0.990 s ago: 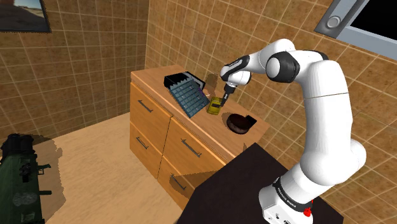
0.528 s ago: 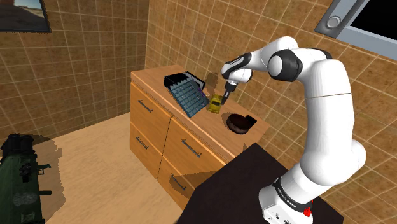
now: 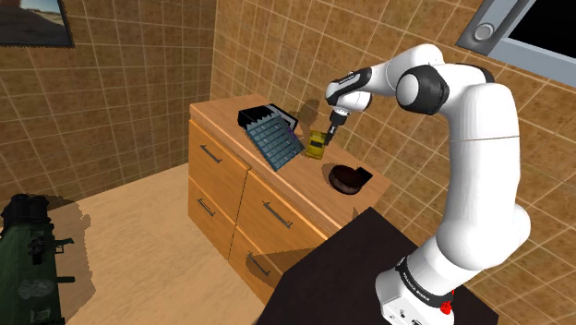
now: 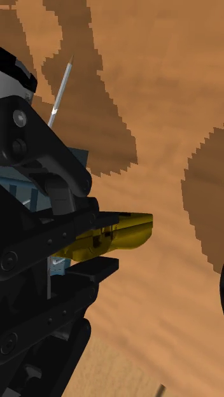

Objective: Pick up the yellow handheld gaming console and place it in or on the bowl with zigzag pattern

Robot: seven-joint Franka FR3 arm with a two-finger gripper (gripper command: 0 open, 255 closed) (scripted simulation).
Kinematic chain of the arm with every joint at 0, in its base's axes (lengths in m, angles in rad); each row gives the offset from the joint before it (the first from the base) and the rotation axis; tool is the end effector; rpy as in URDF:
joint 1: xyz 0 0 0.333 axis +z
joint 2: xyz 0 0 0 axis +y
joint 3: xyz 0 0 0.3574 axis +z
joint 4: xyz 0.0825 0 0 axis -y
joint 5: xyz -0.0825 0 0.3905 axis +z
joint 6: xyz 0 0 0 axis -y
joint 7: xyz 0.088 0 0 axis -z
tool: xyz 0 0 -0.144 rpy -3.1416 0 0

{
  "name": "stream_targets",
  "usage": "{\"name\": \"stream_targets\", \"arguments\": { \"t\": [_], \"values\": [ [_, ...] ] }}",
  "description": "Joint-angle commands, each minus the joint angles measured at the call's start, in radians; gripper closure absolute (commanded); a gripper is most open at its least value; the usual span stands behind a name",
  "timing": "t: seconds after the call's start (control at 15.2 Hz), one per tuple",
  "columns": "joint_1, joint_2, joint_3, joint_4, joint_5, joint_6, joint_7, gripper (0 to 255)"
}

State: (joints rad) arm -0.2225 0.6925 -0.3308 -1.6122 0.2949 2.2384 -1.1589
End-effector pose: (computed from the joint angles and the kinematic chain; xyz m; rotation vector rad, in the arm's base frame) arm 0.6359 -0.3378 0.2258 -3.0219 -0.7528 -0.0023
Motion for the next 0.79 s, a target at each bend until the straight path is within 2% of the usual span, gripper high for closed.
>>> {"name": "stream_targets", "arguments": {
  "t": [0.0,0.73],
  "values": [
    [0.003,-0.015,-0.004,0.004,-0.006,-0.019,0.005,255],
    [0.016,-0.096,-0.027,0.028,-0.038,-0.121,0.025,255]
  ]
}}
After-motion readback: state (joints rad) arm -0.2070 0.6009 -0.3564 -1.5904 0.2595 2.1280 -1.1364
